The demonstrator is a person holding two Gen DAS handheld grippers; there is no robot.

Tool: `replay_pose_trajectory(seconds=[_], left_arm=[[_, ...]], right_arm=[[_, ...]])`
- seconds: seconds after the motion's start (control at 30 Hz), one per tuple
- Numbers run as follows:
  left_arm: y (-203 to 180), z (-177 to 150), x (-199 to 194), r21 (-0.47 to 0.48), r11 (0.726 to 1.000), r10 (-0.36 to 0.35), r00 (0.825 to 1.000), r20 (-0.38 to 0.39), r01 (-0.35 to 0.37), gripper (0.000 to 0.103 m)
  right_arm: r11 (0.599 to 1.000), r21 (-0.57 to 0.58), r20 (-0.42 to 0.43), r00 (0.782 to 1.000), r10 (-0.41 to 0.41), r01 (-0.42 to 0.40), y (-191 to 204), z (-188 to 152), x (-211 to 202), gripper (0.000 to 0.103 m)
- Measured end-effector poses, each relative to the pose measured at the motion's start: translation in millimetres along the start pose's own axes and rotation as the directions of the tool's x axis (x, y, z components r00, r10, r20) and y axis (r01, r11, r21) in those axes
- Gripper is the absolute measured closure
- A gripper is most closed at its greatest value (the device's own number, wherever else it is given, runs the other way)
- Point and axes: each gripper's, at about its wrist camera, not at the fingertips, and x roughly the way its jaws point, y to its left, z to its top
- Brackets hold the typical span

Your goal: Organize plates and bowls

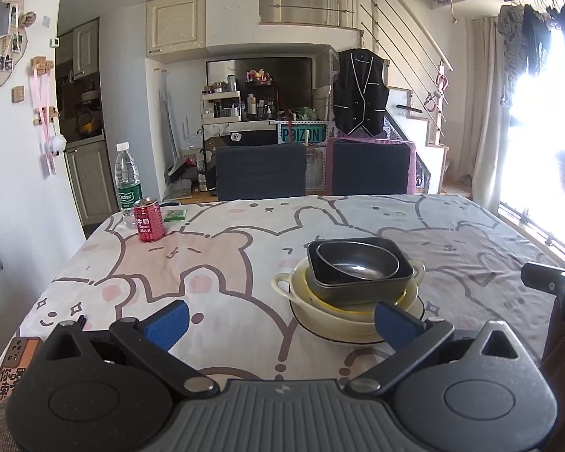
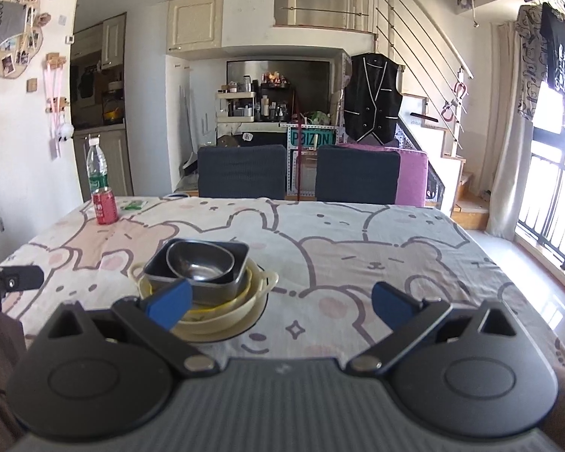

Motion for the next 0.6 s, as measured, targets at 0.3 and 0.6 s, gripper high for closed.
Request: replay_pose_trajectory(seconds=[0.3, 0.6], left_arm=[[-4.3, -4.7, -0.1, 0.01, 1.0, -0.003, 1.0, 0.005, 0.003, 0.0], [-4.4, -6.0, -0.1, 0.009, 1.0, -0.009, 1.0, 0.004, 0.009, 0.0]], right_arm=[[1.0, -0.024, 0.011, 1.0, -0.016, 0.016, 0.7, -7.5, -5.0, 0.0], [1.0, -0.024, 0.015, 1.0, -0.006, 0.006, 1.2, -8.4, -6.2, 0.0]])
